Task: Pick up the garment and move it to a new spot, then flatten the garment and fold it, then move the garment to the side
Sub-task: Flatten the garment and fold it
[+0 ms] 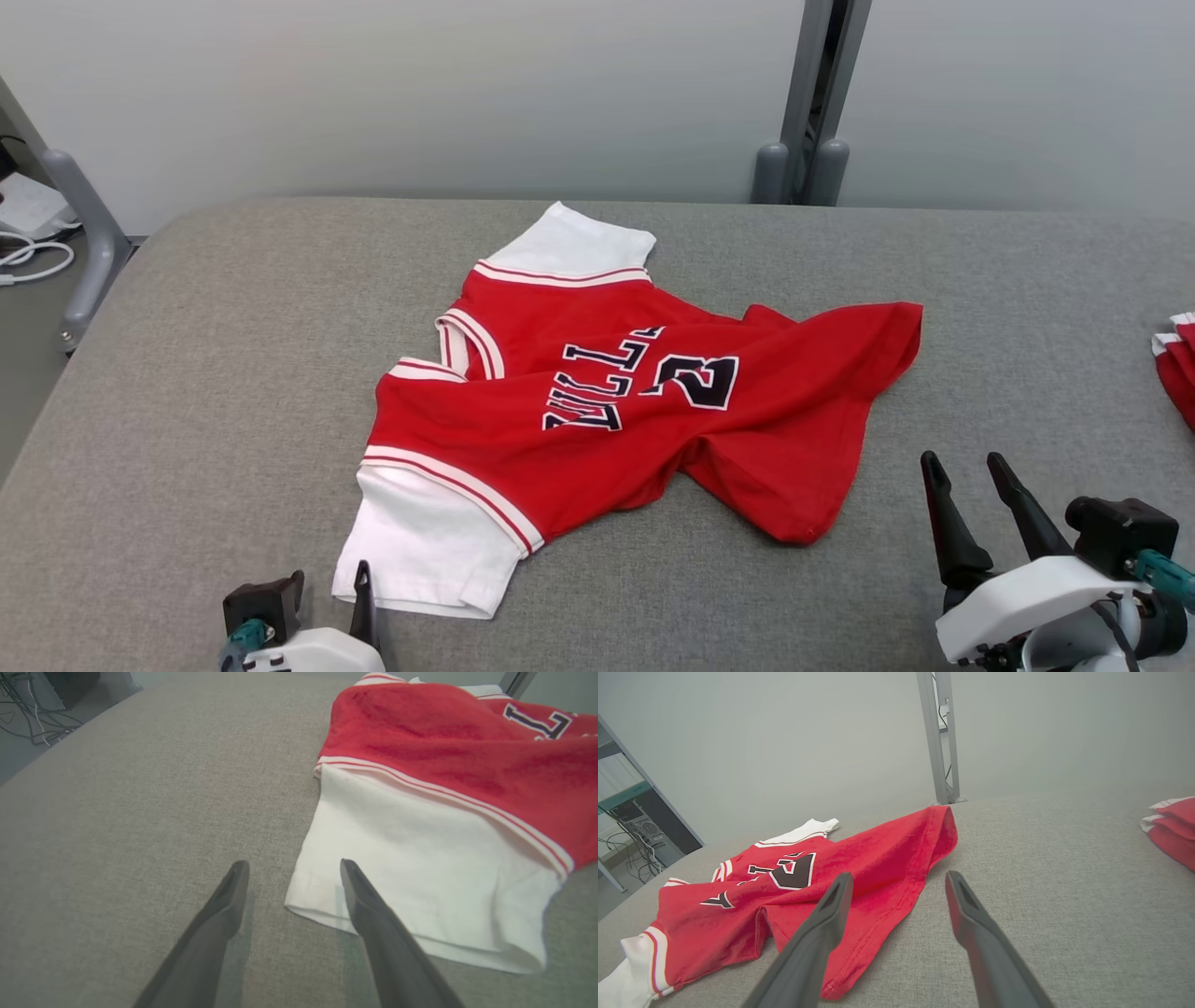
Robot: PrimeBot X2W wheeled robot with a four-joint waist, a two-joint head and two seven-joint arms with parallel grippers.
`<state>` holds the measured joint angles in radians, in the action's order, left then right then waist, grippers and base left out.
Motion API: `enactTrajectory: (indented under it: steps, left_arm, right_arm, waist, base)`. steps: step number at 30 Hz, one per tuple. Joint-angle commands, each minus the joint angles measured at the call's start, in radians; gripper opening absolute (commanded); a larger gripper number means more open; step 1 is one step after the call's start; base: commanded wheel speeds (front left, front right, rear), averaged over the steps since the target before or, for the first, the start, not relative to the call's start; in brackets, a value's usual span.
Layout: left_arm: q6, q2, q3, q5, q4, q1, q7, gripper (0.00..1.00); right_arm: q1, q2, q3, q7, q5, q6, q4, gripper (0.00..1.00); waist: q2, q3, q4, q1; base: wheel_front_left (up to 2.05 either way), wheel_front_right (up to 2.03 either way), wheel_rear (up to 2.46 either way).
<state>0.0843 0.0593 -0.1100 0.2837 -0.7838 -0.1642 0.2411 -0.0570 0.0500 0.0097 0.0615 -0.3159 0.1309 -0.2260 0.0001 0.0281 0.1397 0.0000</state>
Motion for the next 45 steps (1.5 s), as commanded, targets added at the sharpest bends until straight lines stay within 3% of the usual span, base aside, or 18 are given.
enactTrajectory:
  steps: [1, 8, 9, 10, 11, 12, 21, 29, 43, 44, 45]
  left_arm:
    - [-0.003, 0.004, 0.004, 0.01, -0.021, -0.029, -0.001, 1.0]
    - [-0.023, 0.0, 0.007, 0.056, -0.123, -0.081, -0.01, 1.0]
    - [-0.025, -0.001, 0.005, 0.06, -0.137, -0.084, -0.014, 0.71]
    - [-0.028, -0.002, 0.003, 0.063, -0.149, -0.088, -0.016, 0.3]
    - [-0.032, -0.002, 0.003, 0.069, -0.157, -0.092, -0.013, 0.06]
    - [-0.038, -0.003, 0.002, 0.072, -0.159, -0.095, -0.008, 0.0]
    - [-0.041, -0.002, 0.017, 0.076, -0.057, -0.095, 0.023, 0.0]
    - [-0.028, -0.004, 0.016, 0.05, 0.118, -0.053, 0.024, 0.0]
    - [-0.02, -0.006, -0.025, 0.069, 0.176, -0.029, 0.025, 0.0]
    - [-0.02, -0.006, -0.029, 0.072, 0.176, -0.029, 0.025, 0.0]
    - [-0.019, -0.006, -0.031, 0.074, 0.176, -0.029, 0.025, 0.0]
  right_arm:
    - [-0.006, 0.003, 0.003, -0.006, 0.004, 0.0, 0.003, 1.0]
    - [-0.007, 0.003, 0.005, -0.008, 0.007, 0.0, 0.009, 1.0]
    - [-0.006, 0.003, 0.005, -0.008, 0.007, 0.0, 0.008, 1.0]
    - [-0.005, 0.003, 0.005, -0.009, 0.006, 0.0, 0.007, 1.0]
    - [-0.002, 0.003, 0.005, -0.01, 0.004, 0.0, 0.006, 1.0]
    - [0.0, 0.003, 0.006, -0.011, 0.001, 0.0, 0.004, 1.0]
    - [0.025, 0.003, 0.06, -0.034, -0.132, 0.0, -0.058, 1.0]
    - [-0.023, 0.004, 0.145, -0.014, -0.297, 0.0, -0.199, 1.0]
    - [-0.129, 0.004, 0.248, 0.055, -0.341, 0.0, -0.421, 1.0]
    - [-0.139, 0.004, 0.255, 0.063, -0.346, 0.0, -0.435, 0.41]
    - [-0.142, 0.004, 0.26, 0.065, -0.346, 0.0, -0.441, 0.11]
  waist:
    - [-0.0001, 0.007, -0.008, 0.0]
    - [-0.0001, 0.028, -0.031, 0.0]
    - [-0.0001, 0.029, -0.032, 0.0]
    - [-0.0001, 0.031, -0.033, 0.0]
    - [-0.0001, 0.032, -0.033, 0.0]
    - [-0.0001, 0.032, -0.032, 0.0]
    - [-0.0001, 0.03, 0.005, 0.0]
    - [-0.0001, 0.03, 0.061, 0.0]
    - [-0.0001, 0.038, 0.093, 0.0]
    - [-0.0001, 0.038, 0.092, 0.0]
    - [-0.0001, 0.038, 0.091, 0.0]
  base:
    - [0.0, 0.0, 0.0]
    - [0.0, 0.0, 0.0]
    - [0.0, 0.0, 0.0]
    - [0.0, 0.0, 0.0]
    - [0.0, 0.0, 0.0]
    - [0.0, 0.0, 0.0]
    - [0.0, 0.0, 0.0]
    - [0.0, 0.0, 0.0]
    - [0.0, 0.0, 0.0]
    - [0.0, 0.0, 0.0]
    - [0.0, 0.0, 0.0]
